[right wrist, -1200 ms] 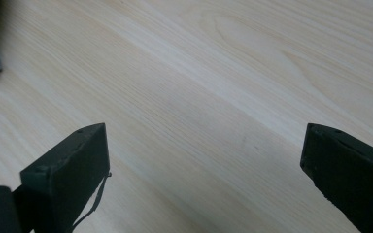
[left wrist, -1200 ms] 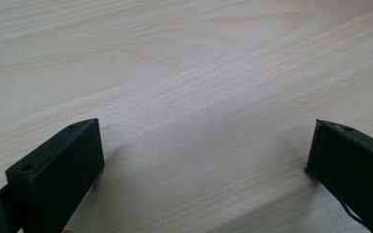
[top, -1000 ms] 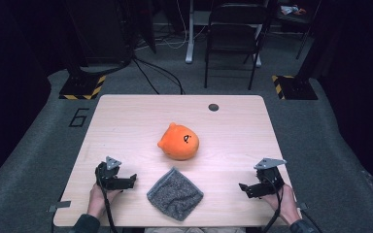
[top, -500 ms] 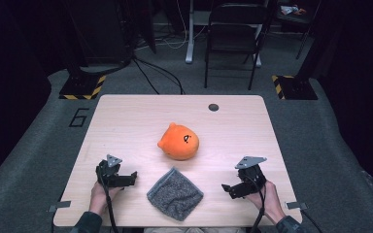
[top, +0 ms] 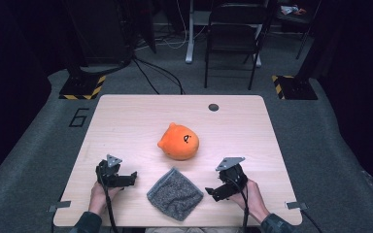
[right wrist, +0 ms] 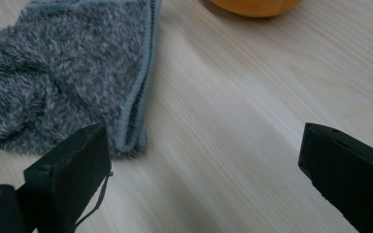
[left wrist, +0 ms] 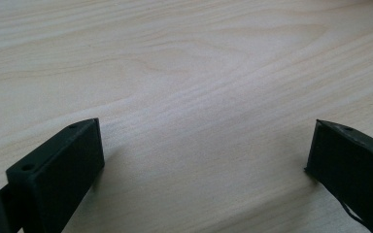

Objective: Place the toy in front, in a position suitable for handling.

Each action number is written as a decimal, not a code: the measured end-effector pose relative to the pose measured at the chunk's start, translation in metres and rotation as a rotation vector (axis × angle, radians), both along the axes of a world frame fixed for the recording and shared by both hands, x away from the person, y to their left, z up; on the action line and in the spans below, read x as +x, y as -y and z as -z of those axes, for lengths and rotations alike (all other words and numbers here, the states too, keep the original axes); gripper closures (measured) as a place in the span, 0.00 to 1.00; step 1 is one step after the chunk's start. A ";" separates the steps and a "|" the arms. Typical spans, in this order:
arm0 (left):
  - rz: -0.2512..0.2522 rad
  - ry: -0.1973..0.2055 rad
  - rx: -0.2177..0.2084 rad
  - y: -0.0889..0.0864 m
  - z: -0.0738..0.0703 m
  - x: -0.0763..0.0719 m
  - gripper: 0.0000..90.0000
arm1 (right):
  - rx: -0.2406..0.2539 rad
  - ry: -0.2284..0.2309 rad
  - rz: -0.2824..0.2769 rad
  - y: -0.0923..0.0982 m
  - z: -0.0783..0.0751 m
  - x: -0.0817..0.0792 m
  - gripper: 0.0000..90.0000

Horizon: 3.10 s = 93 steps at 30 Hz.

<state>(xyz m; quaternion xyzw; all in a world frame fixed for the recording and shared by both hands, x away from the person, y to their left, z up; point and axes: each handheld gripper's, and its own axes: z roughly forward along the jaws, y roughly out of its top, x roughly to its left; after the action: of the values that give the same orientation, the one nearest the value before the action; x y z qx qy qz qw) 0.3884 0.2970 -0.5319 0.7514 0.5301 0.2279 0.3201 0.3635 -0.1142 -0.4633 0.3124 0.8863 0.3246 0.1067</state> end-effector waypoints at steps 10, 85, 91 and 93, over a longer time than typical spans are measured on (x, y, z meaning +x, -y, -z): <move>0.001 0.000 0.000 0.000 0.000 0.000 0.00 | -0.004 -0.019 -0.071 -0.039 0.002 0.001 0.04; -0.003 0.005 0.004 0.001 0.000 0.000 0.00 | -0.047 -0.058 -0.206 -0.057 0.005 0.004 0.81; -0.003 0.005 0.004 0.001 0.000 0.000 0.00 | -0.023 -0.046 -0.157 -0.039 -0.004 0.003 0.81; -0.003 0.005 0.004 0.001 0.000 0.000 0.00 | -0.027 -0.048 -0.159 -0.033 -0.004 0.002 0.81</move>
<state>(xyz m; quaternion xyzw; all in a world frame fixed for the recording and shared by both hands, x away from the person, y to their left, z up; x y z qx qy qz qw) 0.3884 0.2964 -0.5320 0.7505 0.5301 0.2315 0.3196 0.3660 -0.0817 -0.4595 0.2474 0.9149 0.3127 0.0634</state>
